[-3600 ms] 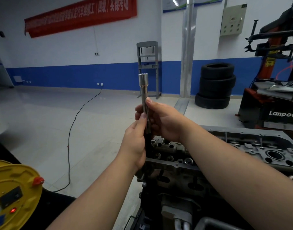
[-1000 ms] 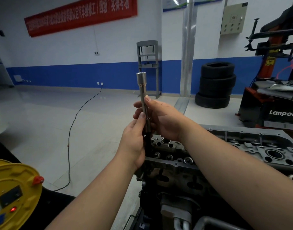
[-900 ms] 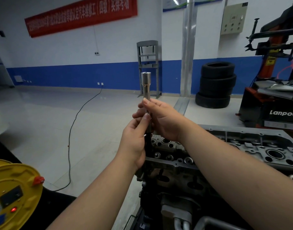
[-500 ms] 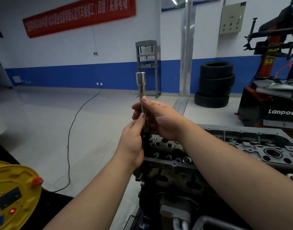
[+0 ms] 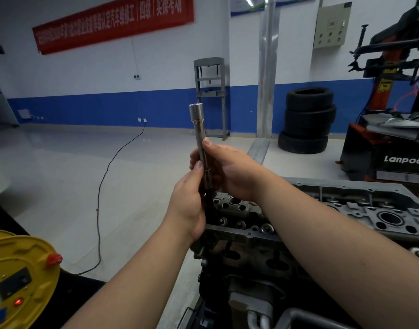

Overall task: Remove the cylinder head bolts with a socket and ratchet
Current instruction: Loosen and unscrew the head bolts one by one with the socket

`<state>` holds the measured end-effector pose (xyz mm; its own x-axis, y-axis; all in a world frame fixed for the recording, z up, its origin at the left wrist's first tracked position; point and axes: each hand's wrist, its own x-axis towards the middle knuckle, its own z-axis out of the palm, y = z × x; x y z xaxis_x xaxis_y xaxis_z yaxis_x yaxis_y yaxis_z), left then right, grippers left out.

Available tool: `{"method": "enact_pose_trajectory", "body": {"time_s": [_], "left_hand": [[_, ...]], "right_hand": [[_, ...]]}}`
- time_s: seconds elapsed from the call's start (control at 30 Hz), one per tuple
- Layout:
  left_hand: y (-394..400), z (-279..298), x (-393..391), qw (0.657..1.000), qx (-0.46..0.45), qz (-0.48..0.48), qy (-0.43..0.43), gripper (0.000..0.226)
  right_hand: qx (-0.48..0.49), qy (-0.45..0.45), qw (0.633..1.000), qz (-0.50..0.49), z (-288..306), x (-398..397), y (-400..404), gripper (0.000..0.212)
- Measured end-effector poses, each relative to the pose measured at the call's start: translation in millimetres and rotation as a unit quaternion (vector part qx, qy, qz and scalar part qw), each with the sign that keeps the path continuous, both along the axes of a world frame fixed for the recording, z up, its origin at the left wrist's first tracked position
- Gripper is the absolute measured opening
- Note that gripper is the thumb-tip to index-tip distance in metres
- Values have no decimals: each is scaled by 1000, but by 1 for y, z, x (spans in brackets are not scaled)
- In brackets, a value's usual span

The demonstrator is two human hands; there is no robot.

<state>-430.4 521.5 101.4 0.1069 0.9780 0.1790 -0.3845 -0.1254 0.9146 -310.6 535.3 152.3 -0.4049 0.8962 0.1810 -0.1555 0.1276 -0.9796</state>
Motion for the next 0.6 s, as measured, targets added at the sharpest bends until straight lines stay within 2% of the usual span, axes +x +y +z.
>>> {"method": "enact_pose_trajectory", "body": {"time_s": [0.13,0.23,0.3,0.43,0.6], "left_hand": [[-1,1,0,1000,9,17,0,26],[-1,0,1,999,20,28,-4,16],[-2,1,1,999,23,26,-7,20],[-1,1,0,1000,2,-7,8,43],[-2,2,1,1000,9,-4,2,38]], "right_hand": [[-1,16,1000,-3,-1,-1,1,43],[15,23,1000,-6,-1,0,2,36],[20,27,999,-11,0,0,1,34],[-10,32,999,-7,2,-1,0,44],[-18,38,999,4,2,-1,-1,50]]}}
